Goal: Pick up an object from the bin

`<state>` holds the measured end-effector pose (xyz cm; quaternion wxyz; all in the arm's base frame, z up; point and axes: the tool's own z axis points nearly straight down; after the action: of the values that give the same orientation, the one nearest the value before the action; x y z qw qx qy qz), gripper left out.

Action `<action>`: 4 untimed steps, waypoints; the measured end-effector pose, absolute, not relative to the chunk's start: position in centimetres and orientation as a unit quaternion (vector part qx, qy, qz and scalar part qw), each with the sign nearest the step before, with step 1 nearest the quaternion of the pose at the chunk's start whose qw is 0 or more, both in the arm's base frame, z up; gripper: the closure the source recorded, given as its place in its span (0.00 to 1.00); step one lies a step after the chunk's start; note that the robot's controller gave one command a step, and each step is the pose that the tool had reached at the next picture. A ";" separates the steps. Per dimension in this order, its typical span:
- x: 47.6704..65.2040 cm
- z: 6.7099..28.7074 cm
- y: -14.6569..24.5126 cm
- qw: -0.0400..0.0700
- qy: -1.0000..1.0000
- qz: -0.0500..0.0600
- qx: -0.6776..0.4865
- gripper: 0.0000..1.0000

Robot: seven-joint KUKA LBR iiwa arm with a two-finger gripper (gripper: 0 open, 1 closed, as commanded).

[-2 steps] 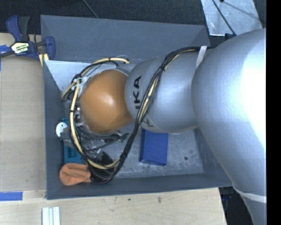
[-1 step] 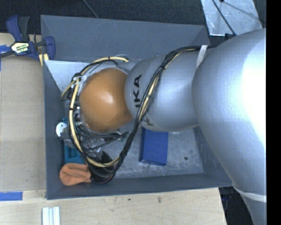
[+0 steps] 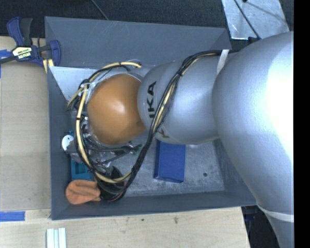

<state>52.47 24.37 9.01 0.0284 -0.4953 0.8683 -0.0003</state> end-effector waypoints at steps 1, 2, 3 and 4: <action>52.0 9.0 24.3 0.031 0.868 -0.002 -0.495 1.00; 52.0 9.0 24.3 0.032 0.868 -0.002 -0.495 1.00; 52.2 9.1 24.4 0.028 0.869 -0.001 -0.495 1.00; 52.3 9.6 24.4 0.024 0.869 -0.001 -0.495 1.00</action>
Offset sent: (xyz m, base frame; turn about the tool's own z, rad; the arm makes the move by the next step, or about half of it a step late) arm -0.0001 0.0000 0.0368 0.0007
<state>52.32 24.41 9.56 0.0235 -0.4946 0.8688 -0.0012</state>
